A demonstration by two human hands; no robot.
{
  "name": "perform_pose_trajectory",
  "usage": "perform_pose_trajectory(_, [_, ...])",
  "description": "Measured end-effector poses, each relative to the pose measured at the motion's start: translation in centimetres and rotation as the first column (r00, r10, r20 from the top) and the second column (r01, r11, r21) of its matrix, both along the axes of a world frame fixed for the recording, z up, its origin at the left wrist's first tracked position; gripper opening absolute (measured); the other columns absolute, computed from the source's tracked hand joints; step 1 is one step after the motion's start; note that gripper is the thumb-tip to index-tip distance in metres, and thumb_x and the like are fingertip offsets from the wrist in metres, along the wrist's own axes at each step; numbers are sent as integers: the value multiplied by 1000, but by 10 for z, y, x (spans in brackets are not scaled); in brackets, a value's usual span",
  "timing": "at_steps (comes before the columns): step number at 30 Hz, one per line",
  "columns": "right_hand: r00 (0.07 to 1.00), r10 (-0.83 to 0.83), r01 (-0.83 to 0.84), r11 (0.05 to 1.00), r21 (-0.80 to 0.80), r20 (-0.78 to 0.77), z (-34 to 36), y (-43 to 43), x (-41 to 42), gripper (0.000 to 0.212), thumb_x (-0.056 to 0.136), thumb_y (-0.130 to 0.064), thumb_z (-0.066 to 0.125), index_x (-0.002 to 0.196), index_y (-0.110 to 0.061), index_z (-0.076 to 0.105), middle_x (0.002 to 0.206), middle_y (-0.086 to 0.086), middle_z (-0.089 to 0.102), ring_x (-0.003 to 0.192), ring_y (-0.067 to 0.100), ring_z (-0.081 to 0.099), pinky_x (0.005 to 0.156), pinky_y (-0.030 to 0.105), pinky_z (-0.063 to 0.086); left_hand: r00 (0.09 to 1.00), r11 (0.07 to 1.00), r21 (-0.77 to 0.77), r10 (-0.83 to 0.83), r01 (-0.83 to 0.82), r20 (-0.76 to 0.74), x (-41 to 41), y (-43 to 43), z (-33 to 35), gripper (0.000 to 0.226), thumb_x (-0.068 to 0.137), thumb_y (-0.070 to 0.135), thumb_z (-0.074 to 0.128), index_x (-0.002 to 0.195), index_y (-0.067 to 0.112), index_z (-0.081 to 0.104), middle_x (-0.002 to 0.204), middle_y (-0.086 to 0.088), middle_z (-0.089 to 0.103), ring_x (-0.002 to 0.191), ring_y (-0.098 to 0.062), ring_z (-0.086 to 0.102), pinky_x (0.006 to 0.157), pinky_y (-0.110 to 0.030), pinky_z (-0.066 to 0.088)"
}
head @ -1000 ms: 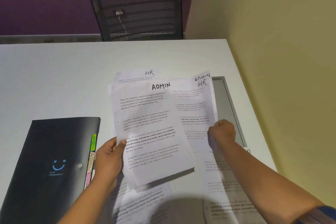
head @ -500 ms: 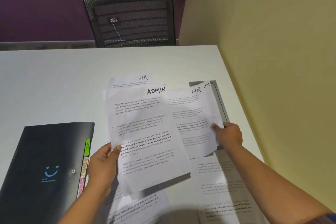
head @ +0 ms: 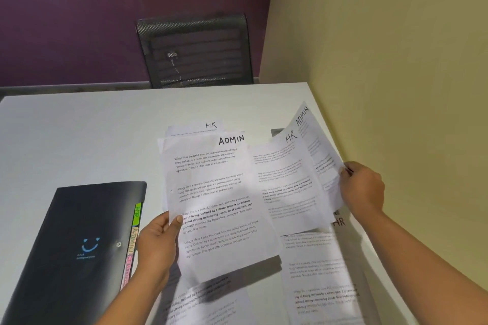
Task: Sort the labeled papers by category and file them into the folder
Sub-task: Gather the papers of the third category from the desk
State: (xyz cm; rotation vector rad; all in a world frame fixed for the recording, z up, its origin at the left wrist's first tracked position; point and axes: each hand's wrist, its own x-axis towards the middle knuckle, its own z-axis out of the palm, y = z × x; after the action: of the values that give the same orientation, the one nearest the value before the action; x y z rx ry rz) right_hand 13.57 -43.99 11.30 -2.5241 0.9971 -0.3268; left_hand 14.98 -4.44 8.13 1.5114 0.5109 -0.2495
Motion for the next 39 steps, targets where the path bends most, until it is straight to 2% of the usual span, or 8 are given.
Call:
perform_pose_trajectory(4, [991, -43, 40, 999, 24, 128, 21, -5, -12, 25, 97, -12, 51, 107, -11, 74, 86, 17, 73, 69, 29, 54, 64, 29, 38, 999, 1000, -2, -17, 17, 27, -9, -3, 4, 20, 96, 3, 58, 113, 4, 70, 103, -17, 75, 76, -22, 70, 71, -27, 58])
perform_pose_trajectory(11, [885, -222, 157, 970, 185, 410, 63, -14, -38, 25, 91, -13, 56, 107, -6, 74, 103, 17, 75, 94, 33, 67, 87, 35, 49, 1000, 999, -39, 10, -10, -10, -21, -6, 16, 18, 95, 3, 61, 109, 9, 71, 100, -11, 77, 95, -32, 72, 92, -48, 55])
perform_pose_trajectory(20, [880, -340, -38, 647, 761, 332, 38, 47, -125, 9, 94, -9, 63, 97, -7, 72, 69, 5, 75, 51, 14, 57, 48, 15, 46, 1000, 997, -76, -25, 24, -13, -39, -9, 21, 22, 95, -1, 60, 111, 9, 70, 104, -8, 77, 95, -30, 73, 87, -46, 58])
perform_pose_trajectory(23, [928, -277, -74, 519, 851, 250, 27, 79, -149, 11, 95, -6, 62, 95, -7, 72, 89, 19, 77, 74, 26, 71, 69, 33, 58, 999, 993, -105, -46, 44, -19, -43, -10, 23, 22, 94, -2, 59, 110, 9, 69, 105, -8, 77, 97, -29, 73, 89, -47, 57])
perform_pose_trajectory(27, [981, -89, -109, 486, 867, 173, 29, 101, -159, 12, 94, -5, 64, 102, -7, 72, 89, 14, 78, 67, 20, 74, 55, 29, 57, 991, 973, -189, -135, 130, -14, -52, -13, 32, 27, 92, -5, 61, 114, 10, 68, 110, -7, 76, 101, -28, 73, 92, -47, 55])
perform_pose_trajectory(32, [969, 217, -188, 323, 927, 120, 36, 112, -146, 30, 93, -20, 69, 123, -20, 67, 115, 2, 75, 106, 25, 72, 96, 51, 55, 974, 936, -279, -226, 215, -9, -62, -21, 46, 33, 88, 1, 67, 118, 12, 66, 111, -11, 75, 102, -33, 72, 79, -41, 60])
perform_pose_trajectory(37, [963, 222, -224, 339, 914, 153, 38, 120, -136, 26, 94, 3, 60, 116, -8, 68, 109, 6, 77, 100, 26, 74, 86, 40, 60, 966, 925, -285, -259, 250, 7, -68, -21, 57, 38, 104, 37, 39, 123, 20, 67, 116, -4, 74, 107, -23, 71, 87, -38, 55])
perform_pose_trajectory(39, [954, 247, -261, 395, 881, 171, 35, 121, -133, 25, 92, 1, 64, 114, -9, 70, 108, 7, 77, 99, 27, 74, 87, 46, 59, 956, 901, -325, -287, 289, 56, -68, -19, 65, 26, 101, 21, 49, 122, 16, 64, 115, -5, 74, 106, -23, 71, 80, -32, 58])
